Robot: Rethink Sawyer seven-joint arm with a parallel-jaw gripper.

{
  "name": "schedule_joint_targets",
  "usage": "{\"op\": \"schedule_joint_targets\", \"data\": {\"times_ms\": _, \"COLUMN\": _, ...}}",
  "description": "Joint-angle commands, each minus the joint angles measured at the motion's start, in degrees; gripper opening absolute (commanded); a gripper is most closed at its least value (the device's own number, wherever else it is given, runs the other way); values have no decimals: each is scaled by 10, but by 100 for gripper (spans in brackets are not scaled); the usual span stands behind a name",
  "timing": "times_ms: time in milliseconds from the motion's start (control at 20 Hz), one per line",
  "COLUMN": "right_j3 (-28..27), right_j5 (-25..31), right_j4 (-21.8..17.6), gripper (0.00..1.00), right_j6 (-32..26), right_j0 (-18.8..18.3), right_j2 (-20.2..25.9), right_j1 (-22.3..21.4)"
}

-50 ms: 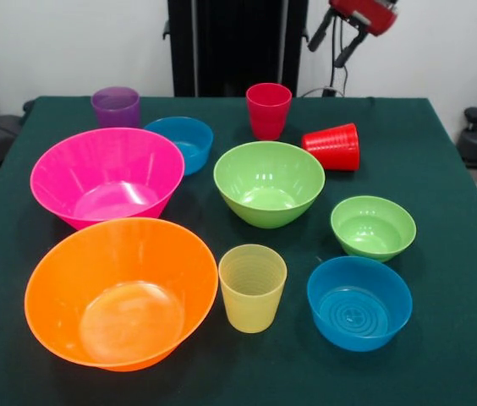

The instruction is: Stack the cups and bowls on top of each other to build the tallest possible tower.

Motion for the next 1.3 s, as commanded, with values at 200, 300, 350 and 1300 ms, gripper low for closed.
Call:
{"op": "schedule_joint_targets", "data": {"times_ms": 200, "right_j3": -101, "right_j5": 130, "right_j4": 24, "gripper": 100, "right_j6": 115, "right_j0": 124, "right_j2": -49, "right_j1": 144}}
{"op": "schedule_joint_targets", "data": {"times_ms": 300, "right_j3": -113, "right_j5": 117, "right_j4": 30, "gripper": 100, "right_j6": 138, "right_j0": 142, "right_j2": -59, "right_j1": 185}}
{"op": "schedule_joint_targets", "data": {"times_ms": 350, "right_j3": -114, "right_j5": 110, "right_j4": 35, "gripper": 100, "right_j6": 143, "right_j0": 144, "right_j2": -56, "right_j1": 195}}
{"op": "schedule_joint_targets", "data": {"times_ms": 1300, "right_j3": -119, "right_j5": 64, "right_j4": 112, "gripper": 100, "right_j6": 159, "right_j0": 164, "right_j2": -55, "right_j1": 263}}
